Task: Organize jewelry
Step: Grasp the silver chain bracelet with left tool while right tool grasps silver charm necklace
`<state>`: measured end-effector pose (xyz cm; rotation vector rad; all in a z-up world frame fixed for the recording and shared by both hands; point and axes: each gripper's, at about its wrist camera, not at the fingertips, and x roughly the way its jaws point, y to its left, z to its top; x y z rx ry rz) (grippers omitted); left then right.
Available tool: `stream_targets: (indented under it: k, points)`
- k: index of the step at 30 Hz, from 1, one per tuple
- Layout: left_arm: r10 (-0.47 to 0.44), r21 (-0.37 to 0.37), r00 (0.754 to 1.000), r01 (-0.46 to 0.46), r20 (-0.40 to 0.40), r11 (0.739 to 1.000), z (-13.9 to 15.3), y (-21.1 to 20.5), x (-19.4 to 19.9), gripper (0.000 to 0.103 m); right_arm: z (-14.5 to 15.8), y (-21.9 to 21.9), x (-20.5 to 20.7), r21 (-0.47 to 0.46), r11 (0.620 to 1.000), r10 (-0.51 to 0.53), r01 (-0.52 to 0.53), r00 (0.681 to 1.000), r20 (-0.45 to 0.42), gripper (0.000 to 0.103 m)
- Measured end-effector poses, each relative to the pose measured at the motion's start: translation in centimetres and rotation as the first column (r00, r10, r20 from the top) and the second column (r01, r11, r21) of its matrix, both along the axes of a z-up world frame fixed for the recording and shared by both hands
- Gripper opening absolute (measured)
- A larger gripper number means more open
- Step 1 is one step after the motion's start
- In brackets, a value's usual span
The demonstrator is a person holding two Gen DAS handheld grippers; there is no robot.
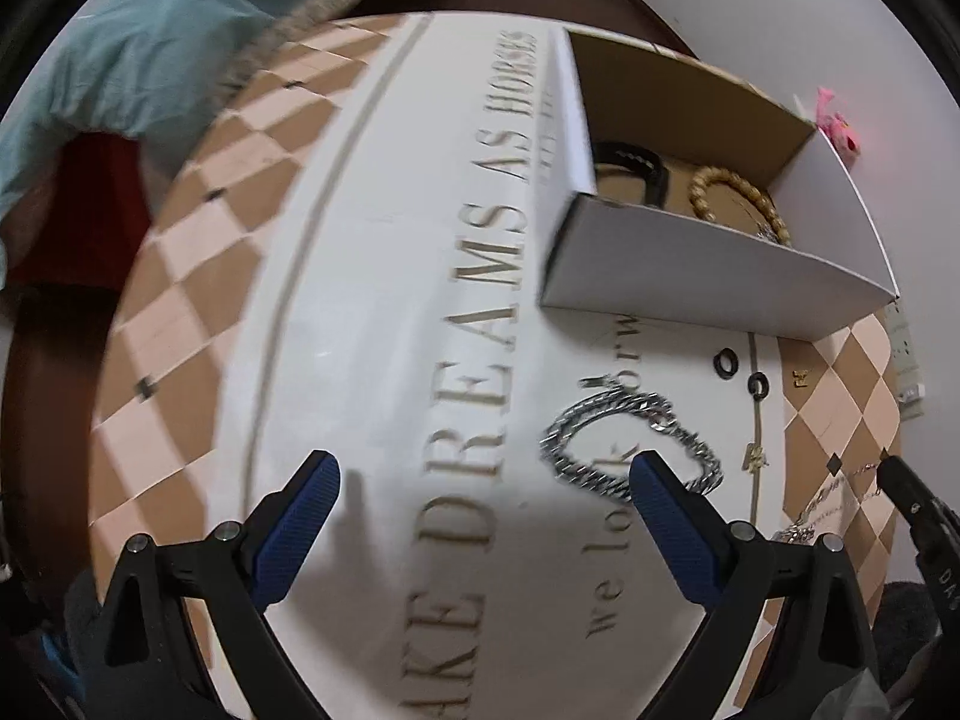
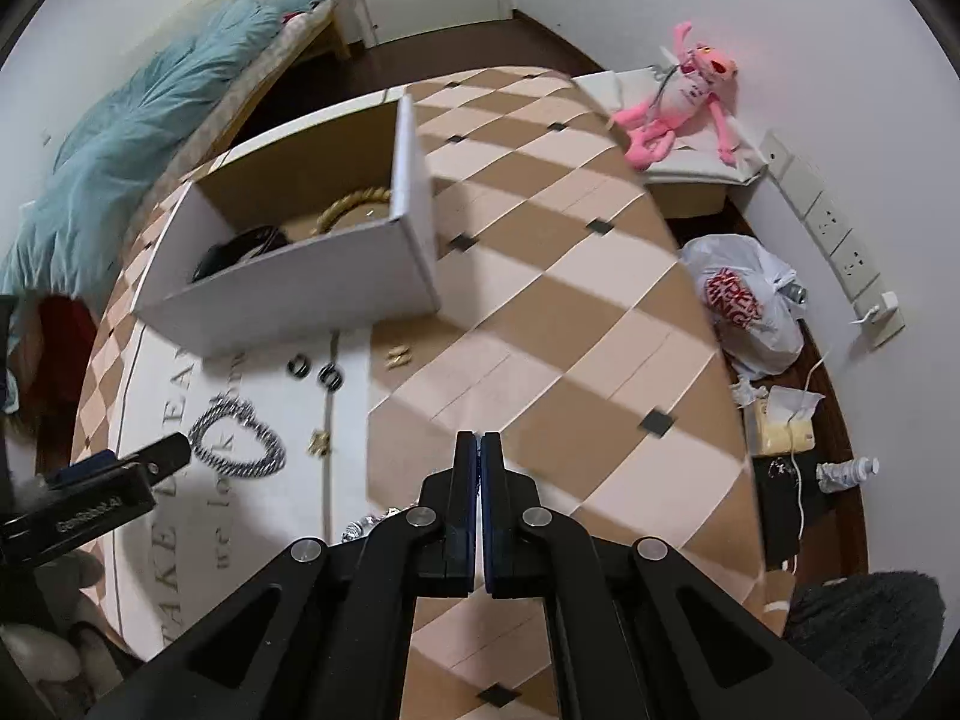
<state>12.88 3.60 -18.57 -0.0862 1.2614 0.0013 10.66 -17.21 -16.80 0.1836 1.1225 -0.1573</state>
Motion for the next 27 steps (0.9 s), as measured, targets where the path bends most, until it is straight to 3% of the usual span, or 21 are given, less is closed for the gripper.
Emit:
stream_targets:
  k: [2, 4, 5, 6, 7, 8, 9, 15, 27]
  points:
    - [-0.027, 0.001, 1.0, 0.027, -0.013, 1.0, -0.5, -0.8, 0.4, 0.08, -0.1, -0.4, 0.4, -0.001, 1.0, -0.008, 0.008, 1.0, -0.001, 0.001]
    - [-0.068, 0.048, 0.998, 0.068, 0.006, 0.997, -0.6, -2.0, 0.6, 0.074, -0.3, -0.6, 0.5, 0.001, 1.0, -0.014, 0.014, 1.0, -0.008, 0.001]
    - [-0.087, 0.055, 0.996, 0.086, 0.018, 0.995, -0.5, -2.5, 0.5, 0.064, -0.3, -0.5, 0.4, 0.001, 1.0, -0.014, 0.014, 1.0, -0.01, 0.001]
    - [-0.107, 0.056, 0.994, 0.105, 0.037, 0.993, -0.3, -2.9, 0.4, 0.044, -0.5, -0.5, 0.4, -0.001, 1.0, -0.014, 0.014, 1.0, -0.013, 0.001]
    - [-0.124, 0.057, 0.991, 0.121, 0.05, 0.991, 0.0, -3.3, 0.3, 0.032, -0.6, -0.5, 0.4, 0.001, 1.0, -0.014, 0.014, 1.0, -0.017, 0.001]
    - [-0.138, 0.056, 0.989, 0.135, 0.053, 0.989, 0.1, -3.7, 0.3, 0.01, -0.7, -0.6, 0.4, 0.002, 1.0, -0.014, 0.014, 1.0, -0.02, 0.001]
    - [-0.144, 0.044, 0.988, 0.142, 0.051, 0.989, 0.1, -3.9, 0.3, 0.006, -0.8, -0.6, 0.4, 0.003, 1.0, -0.015, 0.015, 1.0, -0.021, 0.001]
    - [-0.125, -0.041, 0.989, 0.128, 0.079, 0.991, 1.1, -3.4, -1.0, 0.006, 0.0, -0.7, 0.1, 0.031, 0.999, -0.01, 0.01, 1.0, 0.002, 0.001]
    - [-0.107, -0.163, 0.977, 0.137, 0.183, 0.977, 7.1, -1.6, -1.4, 0.006, 5.8, 0.5, -0.3, 0.114, 0.991, 0.052, -0.064, 0.993, 0.106, 0.0]
